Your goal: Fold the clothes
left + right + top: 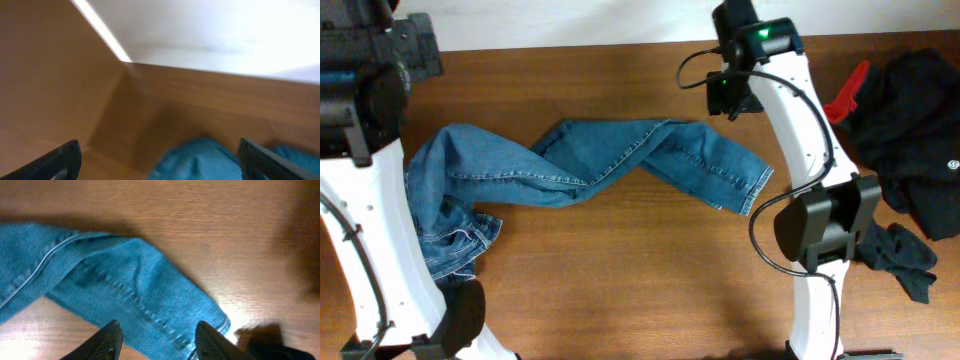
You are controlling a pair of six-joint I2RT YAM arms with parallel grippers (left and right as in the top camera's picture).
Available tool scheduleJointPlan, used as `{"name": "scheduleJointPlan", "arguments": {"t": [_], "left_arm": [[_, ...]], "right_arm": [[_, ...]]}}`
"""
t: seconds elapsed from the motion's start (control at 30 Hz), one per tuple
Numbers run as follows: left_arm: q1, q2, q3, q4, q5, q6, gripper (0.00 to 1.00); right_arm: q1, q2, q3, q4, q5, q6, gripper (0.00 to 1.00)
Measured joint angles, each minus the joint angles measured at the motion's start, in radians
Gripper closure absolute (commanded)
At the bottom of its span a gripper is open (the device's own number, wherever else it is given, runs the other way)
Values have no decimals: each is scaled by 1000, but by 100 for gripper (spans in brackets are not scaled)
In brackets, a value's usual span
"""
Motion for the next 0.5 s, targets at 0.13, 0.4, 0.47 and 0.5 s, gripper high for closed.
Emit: {"name": "scheduleJointPlan", "arguments": {"t": [0.13,0.4,0.47,0.5], "left_arm": [[0,70,5,-181,168,29,39],[0,207,-156,-230,271,10,40],[0,206,-165,-232,271,10,41],[0,203,-165,-232,272,10,41]], "right_arm": [[32,0,0,-6,-27,-15,41],[33,0,0,-38,-42,-33,40],[34,0,0,-40,-42,-39,39],[33,0,0,-47,-42,-39,39]]}}
